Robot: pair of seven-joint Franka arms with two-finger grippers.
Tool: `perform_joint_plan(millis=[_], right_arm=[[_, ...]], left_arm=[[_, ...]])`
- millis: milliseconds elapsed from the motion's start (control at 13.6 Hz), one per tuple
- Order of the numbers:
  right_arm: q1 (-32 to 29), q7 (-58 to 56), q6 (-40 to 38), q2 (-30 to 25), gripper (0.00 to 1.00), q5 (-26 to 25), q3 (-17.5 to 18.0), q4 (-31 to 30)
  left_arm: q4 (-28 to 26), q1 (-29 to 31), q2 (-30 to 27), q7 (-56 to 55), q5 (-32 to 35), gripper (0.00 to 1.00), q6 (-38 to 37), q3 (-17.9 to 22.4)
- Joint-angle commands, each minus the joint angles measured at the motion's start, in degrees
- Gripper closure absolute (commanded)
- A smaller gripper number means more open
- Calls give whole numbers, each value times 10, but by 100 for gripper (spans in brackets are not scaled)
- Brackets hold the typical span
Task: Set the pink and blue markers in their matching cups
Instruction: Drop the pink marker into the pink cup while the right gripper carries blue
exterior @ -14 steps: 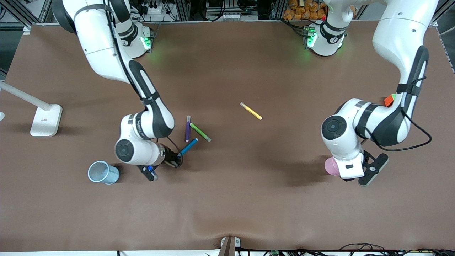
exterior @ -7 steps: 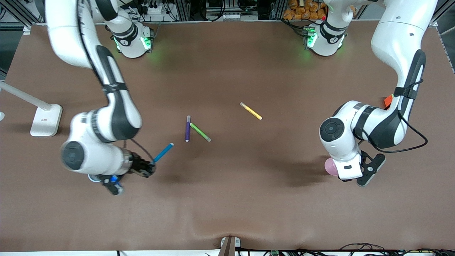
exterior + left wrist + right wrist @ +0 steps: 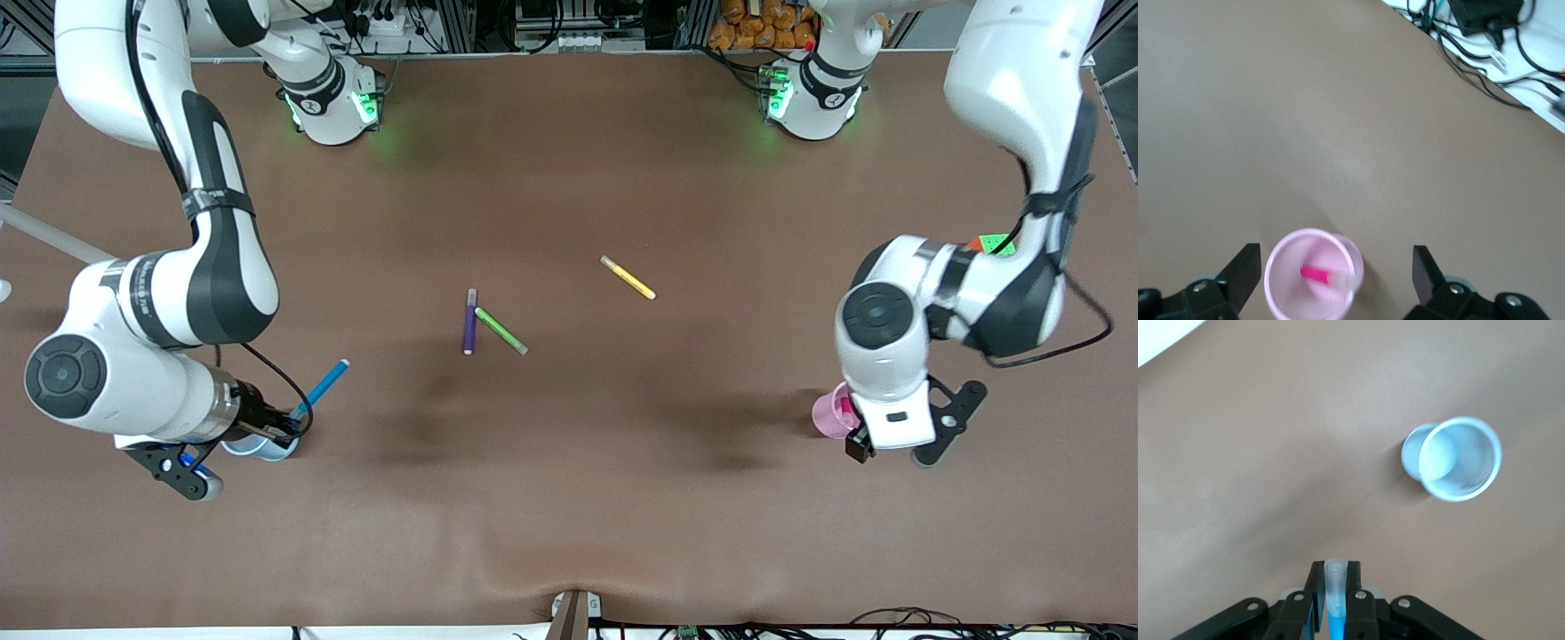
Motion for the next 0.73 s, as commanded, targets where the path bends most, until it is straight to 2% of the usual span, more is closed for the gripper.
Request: perform_joint_plan(millis=[0, 293, 514, 660], right_arm=[[-5, -34, -19, -26, 100, -33, 3, -3], [-3, -71, -23, -52, 100, -142, 6, -4], [-3, -111, -43, -59, 100, -196, 7, -4], [-5, -124, -37, -59, 100, -220, 5, -6]], left_arm=[[1, 16, -47, 84, -68, 0, -23, -2], [0, 48, -103, 230, -193, 0, -30, -7], [0, 51, -137, 320, -237, 0, -76, -7], [0, 74, -163, 375, -290, 0, -93, -7]])
